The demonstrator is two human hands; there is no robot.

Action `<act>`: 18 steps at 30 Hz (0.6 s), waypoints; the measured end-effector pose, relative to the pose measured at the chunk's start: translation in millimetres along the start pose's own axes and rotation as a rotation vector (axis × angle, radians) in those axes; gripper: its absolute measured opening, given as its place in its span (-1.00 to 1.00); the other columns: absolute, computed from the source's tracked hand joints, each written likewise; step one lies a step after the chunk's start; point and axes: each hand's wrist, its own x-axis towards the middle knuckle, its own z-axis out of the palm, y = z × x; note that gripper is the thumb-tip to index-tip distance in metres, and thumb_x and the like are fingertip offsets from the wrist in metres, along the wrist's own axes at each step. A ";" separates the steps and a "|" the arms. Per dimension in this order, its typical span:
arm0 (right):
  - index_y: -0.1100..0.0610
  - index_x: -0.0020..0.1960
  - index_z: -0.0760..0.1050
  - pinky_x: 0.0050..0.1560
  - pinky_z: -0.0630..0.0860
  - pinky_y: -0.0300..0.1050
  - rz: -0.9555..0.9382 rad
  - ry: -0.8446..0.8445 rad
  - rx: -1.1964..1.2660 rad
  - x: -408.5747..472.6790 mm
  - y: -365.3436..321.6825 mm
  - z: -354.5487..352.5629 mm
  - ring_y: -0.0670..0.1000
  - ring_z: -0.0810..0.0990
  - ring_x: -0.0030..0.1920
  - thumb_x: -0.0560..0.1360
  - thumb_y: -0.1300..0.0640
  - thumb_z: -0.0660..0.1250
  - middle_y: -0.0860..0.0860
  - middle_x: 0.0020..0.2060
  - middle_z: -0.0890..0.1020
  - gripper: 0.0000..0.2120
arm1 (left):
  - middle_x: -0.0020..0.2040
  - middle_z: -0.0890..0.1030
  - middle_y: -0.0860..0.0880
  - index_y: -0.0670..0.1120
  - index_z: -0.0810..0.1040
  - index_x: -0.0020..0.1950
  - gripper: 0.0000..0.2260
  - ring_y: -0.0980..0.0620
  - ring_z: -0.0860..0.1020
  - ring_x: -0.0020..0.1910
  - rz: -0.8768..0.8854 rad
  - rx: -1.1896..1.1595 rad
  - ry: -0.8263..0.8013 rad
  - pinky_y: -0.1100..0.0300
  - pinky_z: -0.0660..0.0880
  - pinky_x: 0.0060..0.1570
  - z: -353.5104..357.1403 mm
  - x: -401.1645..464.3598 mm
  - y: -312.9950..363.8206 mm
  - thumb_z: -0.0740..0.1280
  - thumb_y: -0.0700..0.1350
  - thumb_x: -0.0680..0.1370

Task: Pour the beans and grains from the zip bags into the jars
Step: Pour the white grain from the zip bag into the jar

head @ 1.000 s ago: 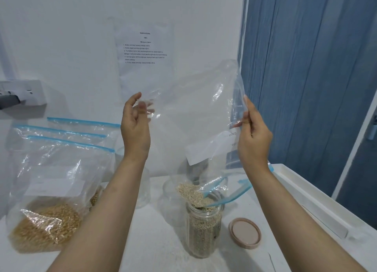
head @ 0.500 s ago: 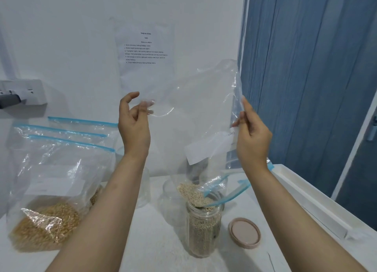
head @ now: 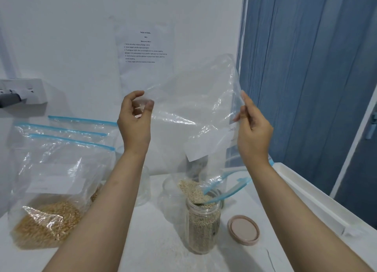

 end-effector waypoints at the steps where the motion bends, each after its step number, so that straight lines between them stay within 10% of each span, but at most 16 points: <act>1: 0.04 0.42 0.47 0.04 0.44 -0.39 0.002 -0.004 0.006 0.3 -0.3 0.1 -0.25 0.52 -0.22 0.63 0.36 0.19 -0.03 -0.24 0.55 -0.58 | -0.21 0.49 0.13 0.12 0.55 0.12 -0.83 0.19 0.43 -0.19 -0.001 0.001 0.009 0.32 0.44 -0.06 -0.5 0.1 0.8 0.42 -0.07 0.56; 18: 0.03 0.41 0.48 0.01 0.41 -0.42 0.010 0.000 -0.022 -3.0 -0.6 -6.7 -0.25 0.52 -0.23 0.65 0.30 0.20 0.02 -0.23 0.58 -0.61 | -0.07 0.69 0.02 0.06 0.42 -0.02 -0.89 0.10 0.64 -0.21 -0.027 0.015 -0.040 0.20 0.51 -0.10 -2.1 -4.2 12.3 0.28 -0.14 0.65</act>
